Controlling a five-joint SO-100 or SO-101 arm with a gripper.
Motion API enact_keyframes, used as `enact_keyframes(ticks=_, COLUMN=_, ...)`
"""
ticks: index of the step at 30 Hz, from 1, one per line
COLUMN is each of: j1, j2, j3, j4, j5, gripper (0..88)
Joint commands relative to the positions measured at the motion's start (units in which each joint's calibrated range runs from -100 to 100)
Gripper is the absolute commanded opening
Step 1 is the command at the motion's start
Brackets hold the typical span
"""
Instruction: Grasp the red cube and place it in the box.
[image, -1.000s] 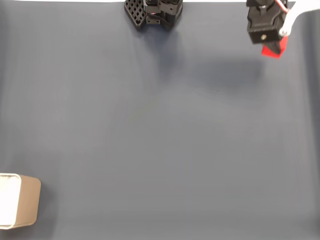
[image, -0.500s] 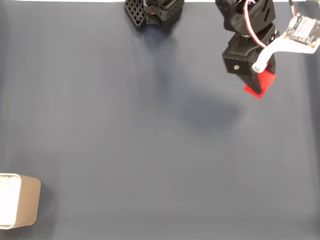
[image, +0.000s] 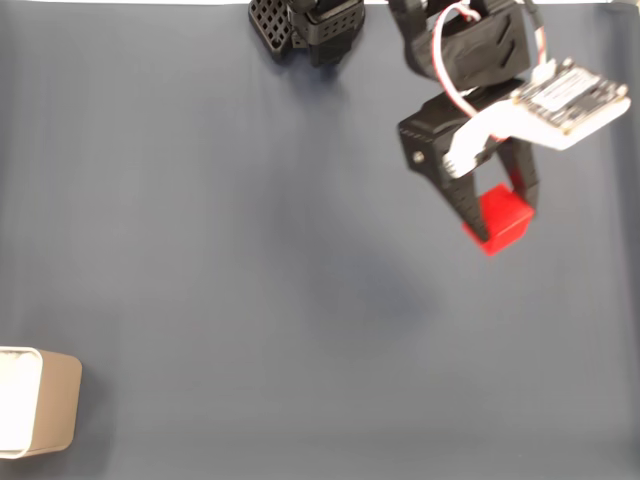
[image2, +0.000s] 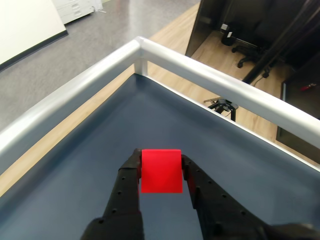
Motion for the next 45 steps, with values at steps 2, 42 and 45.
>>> enact_keyframes(ticks=2, j1=5.3, j2=1.1, j3=-6.2, j4=0.1, j5=-0.6, gripper=0.0)
enact_keyframes(ticks=42, j1=40.5, j2=33.1, j3=-49.2, j4=-0.5, j5=-2.3, gripper=0.0)
enact_keyframes(ticks=45, j1=42.2, j2=35.9, j3=-52.6, j4=-0.5, j5=-2.6, gripper=0.0)
